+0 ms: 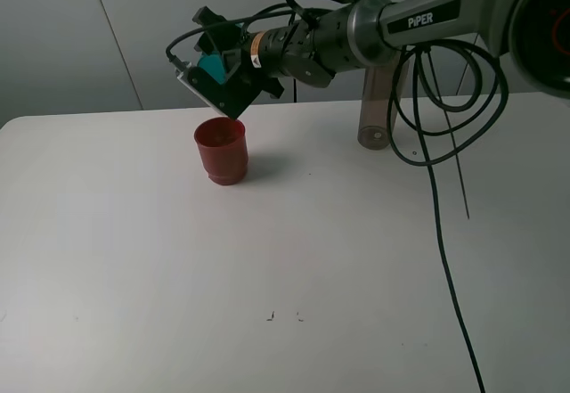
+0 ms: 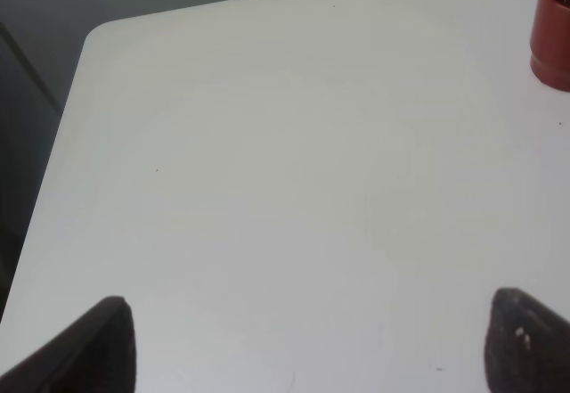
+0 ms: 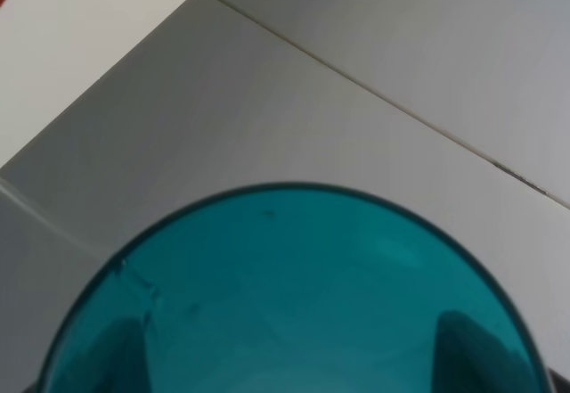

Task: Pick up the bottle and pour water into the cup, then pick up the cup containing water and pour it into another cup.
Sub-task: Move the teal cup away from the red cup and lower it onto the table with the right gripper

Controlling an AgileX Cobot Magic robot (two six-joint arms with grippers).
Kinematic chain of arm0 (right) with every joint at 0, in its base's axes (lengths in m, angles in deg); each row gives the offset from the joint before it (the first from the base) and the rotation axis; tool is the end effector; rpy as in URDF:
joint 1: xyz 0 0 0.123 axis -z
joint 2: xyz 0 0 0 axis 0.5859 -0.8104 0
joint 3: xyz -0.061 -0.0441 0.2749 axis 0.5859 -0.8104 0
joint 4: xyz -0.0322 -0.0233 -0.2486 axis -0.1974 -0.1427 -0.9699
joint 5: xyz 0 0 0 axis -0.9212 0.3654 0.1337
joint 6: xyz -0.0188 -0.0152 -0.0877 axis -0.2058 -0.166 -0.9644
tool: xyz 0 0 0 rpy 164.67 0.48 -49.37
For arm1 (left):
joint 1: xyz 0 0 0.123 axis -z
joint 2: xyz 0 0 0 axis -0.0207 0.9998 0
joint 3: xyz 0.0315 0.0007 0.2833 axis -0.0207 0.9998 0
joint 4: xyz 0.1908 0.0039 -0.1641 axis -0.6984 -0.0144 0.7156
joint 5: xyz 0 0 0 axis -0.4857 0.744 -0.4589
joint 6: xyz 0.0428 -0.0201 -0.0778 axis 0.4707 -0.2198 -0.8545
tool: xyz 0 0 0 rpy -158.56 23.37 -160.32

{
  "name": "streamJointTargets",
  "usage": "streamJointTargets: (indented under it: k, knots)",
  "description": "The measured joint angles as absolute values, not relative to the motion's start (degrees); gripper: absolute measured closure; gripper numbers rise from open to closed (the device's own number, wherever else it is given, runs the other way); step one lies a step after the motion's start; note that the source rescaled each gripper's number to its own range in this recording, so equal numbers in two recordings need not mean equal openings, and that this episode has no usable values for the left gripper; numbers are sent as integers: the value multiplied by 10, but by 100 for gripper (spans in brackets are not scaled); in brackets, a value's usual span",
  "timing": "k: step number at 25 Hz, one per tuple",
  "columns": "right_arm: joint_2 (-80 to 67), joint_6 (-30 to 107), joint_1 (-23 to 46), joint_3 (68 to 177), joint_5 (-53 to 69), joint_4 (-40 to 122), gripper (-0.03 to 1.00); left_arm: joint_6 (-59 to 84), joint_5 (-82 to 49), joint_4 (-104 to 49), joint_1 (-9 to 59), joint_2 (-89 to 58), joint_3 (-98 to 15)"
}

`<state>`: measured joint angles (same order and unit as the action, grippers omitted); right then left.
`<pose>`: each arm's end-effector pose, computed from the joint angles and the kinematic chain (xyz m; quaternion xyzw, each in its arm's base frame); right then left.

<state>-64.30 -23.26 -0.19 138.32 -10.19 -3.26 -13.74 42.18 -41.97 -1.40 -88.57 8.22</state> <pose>0.4208 0.3165 0.1678 -0.8215 0.1417 -0.3440 0.4322 -0.0083 0.0009 0.2794 0.0406 0.8560 0.0557 0.5123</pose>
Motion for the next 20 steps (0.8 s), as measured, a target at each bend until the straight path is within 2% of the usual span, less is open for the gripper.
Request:
streamJointTargets:
  k: [5, 11, 20]
  knots:
    - [-643, -224, -13, 1383, -100, -17, 84, -137, 422, -426, -14, -886, 82]
    - [-644, -123, -18, 1383, -63, 47, 84, -137, 422, -440, -14, -886, 82]
    - [-591, 219, -23, 1383, 57, 180, 84, -137, 422, -444, -14, -886, 82]
